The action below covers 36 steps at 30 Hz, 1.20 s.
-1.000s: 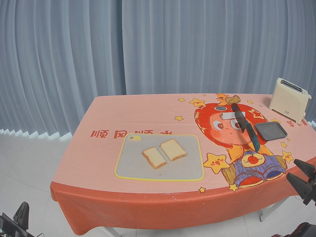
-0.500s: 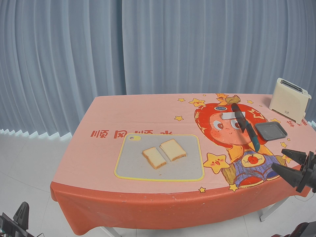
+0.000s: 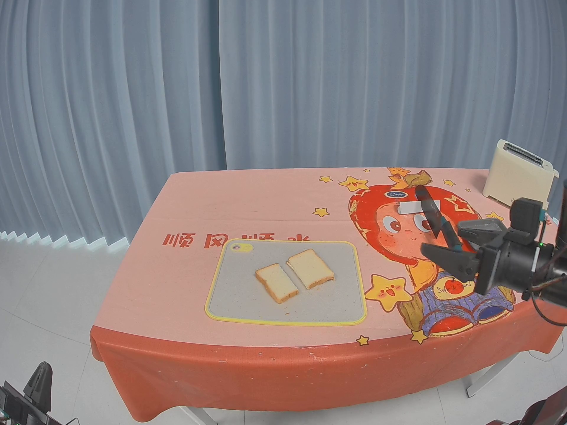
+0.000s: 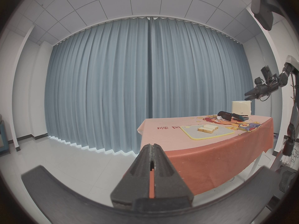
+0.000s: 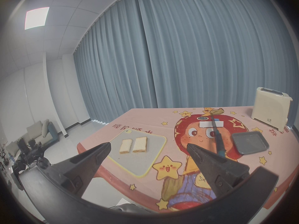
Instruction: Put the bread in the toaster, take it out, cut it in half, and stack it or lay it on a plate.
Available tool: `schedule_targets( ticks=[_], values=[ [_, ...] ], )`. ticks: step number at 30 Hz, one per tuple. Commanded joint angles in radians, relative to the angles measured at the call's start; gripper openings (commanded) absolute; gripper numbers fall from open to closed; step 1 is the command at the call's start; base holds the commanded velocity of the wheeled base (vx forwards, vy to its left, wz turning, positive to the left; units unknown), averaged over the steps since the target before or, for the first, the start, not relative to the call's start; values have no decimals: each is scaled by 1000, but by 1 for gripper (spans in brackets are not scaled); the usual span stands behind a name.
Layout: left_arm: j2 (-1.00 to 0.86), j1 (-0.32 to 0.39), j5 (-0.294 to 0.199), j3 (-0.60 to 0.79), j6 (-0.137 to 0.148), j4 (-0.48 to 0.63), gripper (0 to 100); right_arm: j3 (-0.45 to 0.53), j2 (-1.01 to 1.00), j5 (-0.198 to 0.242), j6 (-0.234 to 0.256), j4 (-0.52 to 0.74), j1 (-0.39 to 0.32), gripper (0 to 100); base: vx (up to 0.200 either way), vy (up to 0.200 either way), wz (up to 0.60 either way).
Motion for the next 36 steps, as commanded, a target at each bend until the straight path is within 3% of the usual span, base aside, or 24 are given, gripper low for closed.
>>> schedule_targets(
  ticks=[1,4,10,18,23,36],
  values=[
    [-16,0,0,18,0,0,0,-91,167,-25,0,1,36,100,0,0,0],
    [-16,0,0,18,0,0,0,-155,246,-81,2,2,46,100,0,0,0],
    [-16,0,0,18,0,0,0,-247,327,-105,0,13,76,100,0,0,0],
    [-16,0,0,18,0,0,0,-361,365,-143,5,195,78,100,0,0,0],
    [-16,0,0,18,0,0,0,-428,382,-206,2,317,78,100,0,0,0],
    [-16,0,0,18,0,0,0,-496,542,-212,2,353,119,100,0,0,0]
  ],
)
